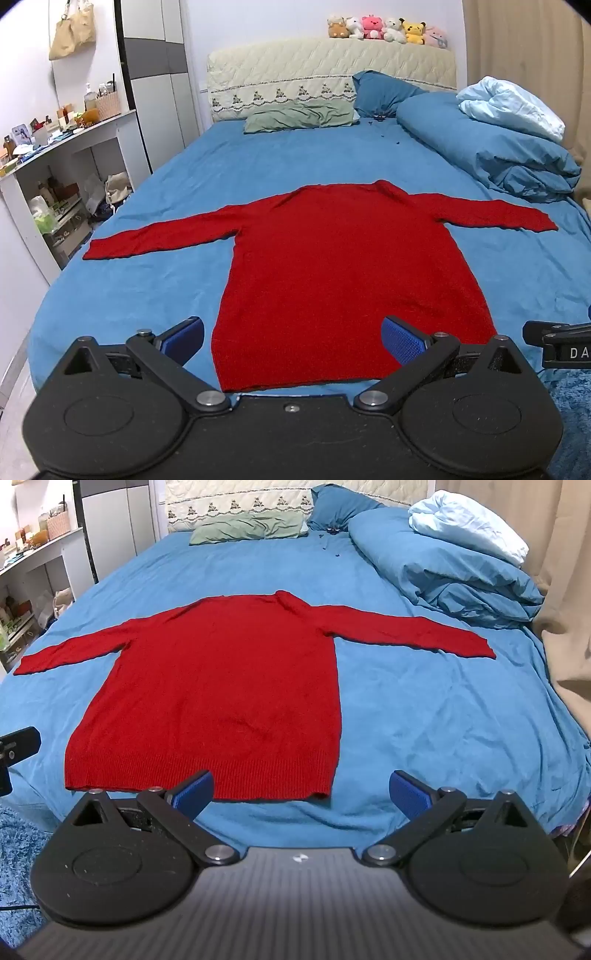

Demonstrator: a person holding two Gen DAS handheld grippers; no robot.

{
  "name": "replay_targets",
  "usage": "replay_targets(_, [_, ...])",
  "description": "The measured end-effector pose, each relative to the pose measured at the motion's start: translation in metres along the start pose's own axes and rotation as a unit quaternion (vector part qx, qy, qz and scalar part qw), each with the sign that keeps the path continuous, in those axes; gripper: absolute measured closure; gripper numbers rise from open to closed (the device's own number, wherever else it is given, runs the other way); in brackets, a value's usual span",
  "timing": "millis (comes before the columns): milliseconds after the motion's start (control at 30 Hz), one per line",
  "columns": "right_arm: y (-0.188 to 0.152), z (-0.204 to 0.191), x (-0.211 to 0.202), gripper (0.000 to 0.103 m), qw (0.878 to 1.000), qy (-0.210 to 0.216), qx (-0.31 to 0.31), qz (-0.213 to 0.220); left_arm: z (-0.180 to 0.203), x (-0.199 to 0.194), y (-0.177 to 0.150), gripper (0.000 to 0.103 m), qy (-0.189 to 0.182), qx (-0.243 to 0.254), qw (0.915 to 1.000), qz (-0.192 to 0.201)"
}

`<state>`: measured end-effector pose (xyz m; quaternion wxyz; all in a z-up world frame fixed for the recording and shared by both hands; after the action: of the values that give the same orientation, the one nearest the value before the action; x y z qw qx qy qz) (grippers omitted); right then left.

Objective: Fold small clothes

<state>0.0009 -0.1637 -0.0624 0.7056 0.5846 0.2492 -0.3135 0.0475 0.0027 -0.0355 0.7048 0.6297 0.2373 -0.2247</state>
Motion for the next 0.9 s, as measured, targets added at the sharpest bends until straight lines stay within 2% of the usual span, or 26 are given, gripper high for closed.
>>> replay_targets(100, [0.0004, -0.0004, 0.0003, 0.0, 1.0, -0.002, -0.002, -0.001, 0.0051, 0.0002, -0.0002, 0.0, 0.011, 0.009, 0.9999, 0.002])
replay_targets(900, [0.0044, -0.0023, 0.0002, 0.0, 1.0, -0.001, -0.003, 0.0, 0.0022, 0.0007, 0.0006, 0.0, 0.006, -0.006, 1.0, 0.001])
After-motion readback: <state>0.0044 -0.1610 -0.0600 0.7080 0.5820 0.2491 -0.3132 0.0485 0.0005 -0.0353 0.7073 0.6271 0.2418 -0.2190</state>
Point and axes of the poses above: each gripper's, at about its wrist camera, not at the fingertips, and x roughly the way its jaws point, z to its right, y to its top, the point moved 6 cm from there along x, roughly the way its jaws point, and after that the axes turned 13 degrees about -x, right-handed, at the moved point
